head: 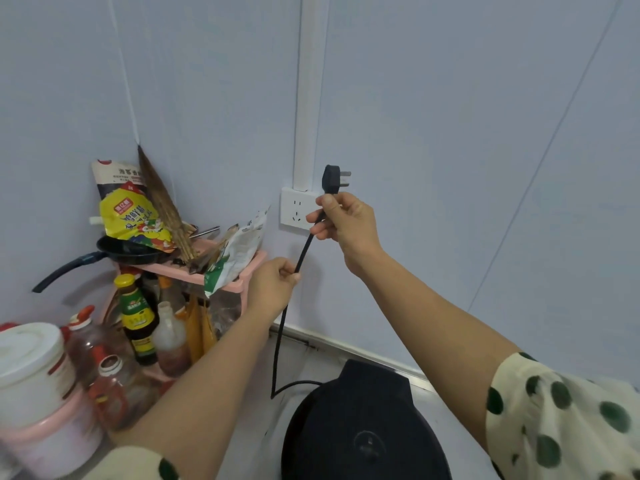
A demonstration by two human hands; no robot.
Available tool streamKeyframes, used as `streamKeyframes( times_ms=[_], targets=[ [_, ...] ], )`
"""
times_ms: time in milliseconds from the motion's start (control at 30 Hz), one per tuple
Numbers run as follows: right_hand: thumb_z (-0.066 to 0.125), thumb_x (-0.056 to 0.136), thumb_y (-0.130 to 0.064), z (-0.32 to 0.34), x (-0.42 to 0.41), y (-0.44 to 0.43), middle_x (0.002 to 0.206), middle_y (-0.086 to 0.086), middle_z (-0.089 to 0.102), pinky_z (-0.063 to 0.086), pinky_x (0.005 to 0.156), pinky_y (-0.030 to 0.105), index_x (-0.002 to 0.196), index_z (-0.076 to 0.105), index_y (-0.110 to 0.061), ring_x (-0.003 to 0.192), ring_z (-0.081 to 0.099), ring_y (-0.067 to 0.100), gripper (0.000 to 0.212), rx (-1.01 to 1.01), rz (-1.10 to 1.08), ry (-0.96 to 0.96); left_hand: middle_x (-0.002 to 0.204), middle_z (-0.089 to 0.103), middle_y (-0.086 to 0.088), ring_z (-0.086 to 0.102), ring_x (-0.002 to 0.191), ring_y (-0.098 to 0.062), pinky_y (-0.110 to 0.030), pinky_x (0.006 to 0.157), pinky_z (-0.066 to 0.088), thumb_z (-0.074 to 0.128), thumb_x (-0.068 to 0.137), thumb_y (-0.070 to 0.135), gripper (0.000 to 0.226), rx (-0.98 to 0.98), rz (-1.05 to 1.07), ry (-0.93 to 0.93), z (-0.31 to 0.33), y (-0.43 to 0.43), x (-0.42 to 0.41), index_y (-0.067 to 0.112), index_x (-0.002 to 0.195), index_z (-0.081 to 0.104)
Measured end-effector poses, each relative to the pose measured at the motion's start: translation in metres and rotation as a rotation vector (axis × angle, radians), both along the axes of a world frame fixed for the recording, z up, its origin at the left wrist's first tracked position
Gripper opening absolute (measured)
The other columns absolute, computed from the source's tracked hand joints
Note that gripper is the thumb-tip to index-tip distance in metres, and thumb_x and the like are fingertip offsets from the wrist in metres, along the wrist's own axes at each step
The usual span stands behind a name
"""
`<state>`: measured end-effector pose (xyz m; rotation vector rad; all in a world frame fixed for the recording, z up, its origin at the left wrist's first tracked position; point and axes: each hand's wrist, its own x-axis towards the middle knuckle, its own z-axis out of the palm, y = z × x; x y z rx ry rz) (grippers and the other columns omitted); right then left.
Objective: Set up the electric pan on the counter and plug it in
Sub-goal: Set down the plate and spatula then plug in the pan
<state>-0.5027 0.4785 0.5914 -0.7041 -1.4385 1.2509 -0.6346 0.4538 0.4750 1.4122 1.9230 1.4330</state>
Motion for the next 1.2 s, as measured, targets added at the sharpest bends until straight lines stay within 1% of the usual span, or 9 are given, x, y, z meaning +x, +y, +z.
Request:
streamKeyframes(
  times_ms=[100, 233, 433, 533, 667, 767, 967, 1100, 1200],
  targets=[
    [0.053, 0.093, -0.018, -0.014, -0.007, 0.016, 0.077, 0.015, 0.067, 0.051, 0.053, 0.023, 0.086, 0.063, -0.008, 0.051, 0.059, 0.015, 0.016, -0.018, 0.011, -0.012, 0.08, 0.065, 0.008, 0.064, 0.085, -0.017, -0.033, 0.084, 0.053, 0.069, 0.083, 0.019, 0.006, -0.007, -0.001, -0.033, -0.008, 0.005, -0.007, 0.021, 0.088, 0.066],
    [0.052, 0.094, -0.017, -0.032, -0.017, 0.036, 0.081, 0.015, 0.066, 0.05, 0.056, 0.024, 0.089, 0.064, -0.008, 0.054, 0.058, 0.015, 0.016, -0.046, 0.027, -0.016, 0.084, 0.066, 0.002, 0.064, 0.086, -0.02, -0.037, 0.087, 0.054, 0.069, 0.083, 0.015, 0.011, -0.01, 0.026, -0.06, -0.018, 0.013, -0.013, 0.014, 0.094, 0.069],
    [0.059, 0.091, -0.015, -0.062, -0.041, 0.065, 0.078, 0.012, 0.064, 0.047, 0.057, 0.024, 0.093, 0.066, 0.001, 0.058, 0.055, 0.015, 0.018, -0.081, 0.035, -0.036, 0.087, 0.064, 0.003, 0.06, 0.082, -0.013, -0.024, 0.077, 0.046, 0.065, 0.086, 0.012, 0.014, 0.07, 0.082, -0.083, -0.018, 0.032, -0.027, 0.011, 0.1, 0.068],
    [0.052, 0.094, -0.014, -0.076, -0.051, 0.078, 0.075, 0.01, 0.063, 0.044, 0.054, 0.023, 0.087, 0.067, -0.007, 0.055, 0.053, 0.014, 0.018, -0.09, 0.063, -0.059, 0.087, 0.063, 0.006, 0.059, 0.084, -0.011, -0.025, 0.079, 0.046, 0.063, 0.088, 0.015, 0.016, 0.122, 0.115, -0.123, -0.013, 0.046, -0.034, 0.013, 0.103, 0.068],
    [0.043, 0.099, -0.014, -0.094, -0.056, 0.096, 0.072, 0.009, 0.063, 0.04, 0.051, 0.021, 0.095, 0.065, 0.001, 0.052, 0.05, 0.012, 0.027, -0.11, 0.07, -0.125, 0.092, 0.066, 0.002, 0.061, 0.089, -0.013, -0.027, 0.082, 0.049, 0.062, 0.089, 0.017, 0.019, 0.176, 0.126, -0.146, -0.009, 0.068, -0.038, 0.013, 0.107, 0.068],
    [0.039, 0.1, -0.012, -0.107, -0.053, 0.106, 0.073, 0.008, 0.063, 0.038, 0.051, 0.021, 0.102, 0.064, 0.004, 0.053, 0.049, 0.012, 0.03, -0.131, 0.07, -0.171, 0.09, 0.066, 0.005, 0.062, 0.088, -0.012, -0.024, 0.081, 0.048, 0.063, 0.088, 0.016, 0.018, 0.239, 0.146, -0.19, -0.005, 0.085, -0.039, 0.013, 0.104, 0.069],
    [0.035, 0.1, -0.005, -0.119, -0.041, 0.119, 0.075, 0.008, 0.063, 0.038, 0.054, 0.02, 0.103, 0.064, -0.001, 0.055, 0.049, 0.011, 0.029, -0.119, 0.073, -0.19, 0.089, 0.065, 0.007, 0.061, 0.085, -0.011, -0.018, 0.076, 0.045, 0.064, 0.087, 0.015, 0.015, 0.251, 0.16, -0.175, -0.006, 0.104, -0.043, 0.015, 0.101, 0.07],
    [0.035, 0.1, -0.006, -0.117, -0.035, 0.123, 0.075, 0.007, 0.065, 0.039, 0.053, 0.02, 0.103, 0.062, -0.006, 0.054, 0.05, 0.011, 0.027, -0.08, 0.083, -0.17, 0.088, 0.067, 0.007, 0.063, 0.086, -0.011, -0.026, 0.083, 0.049, 0.064, 0.086, 0.014, 0.012, 0.204, 0.143, -0.243, -0.016, 0.104, -0.041, 0.021, 0.095, 0.07],
    [0.037, 0.099, -0.004, -0.115, -0.032, 0.124, 0.074, 0.009, 0.066, 0.039, 0.052, 0.021, 0.097, 0.05, -0.013, 0.052, 0.05, 0.012, 0.016, -0.069, 0.105, -0.122, 0.083, 0.067, 0.013, 0.062, 0.081, -0.003, -0.024, 0.081, 0.05, 0.066, 0.085, 0.015, 0.012, 0.204, 0.141, -0.258, -0.019, 0.102, -0.04, 0.027, 0.088, 0.069]
  ],
)
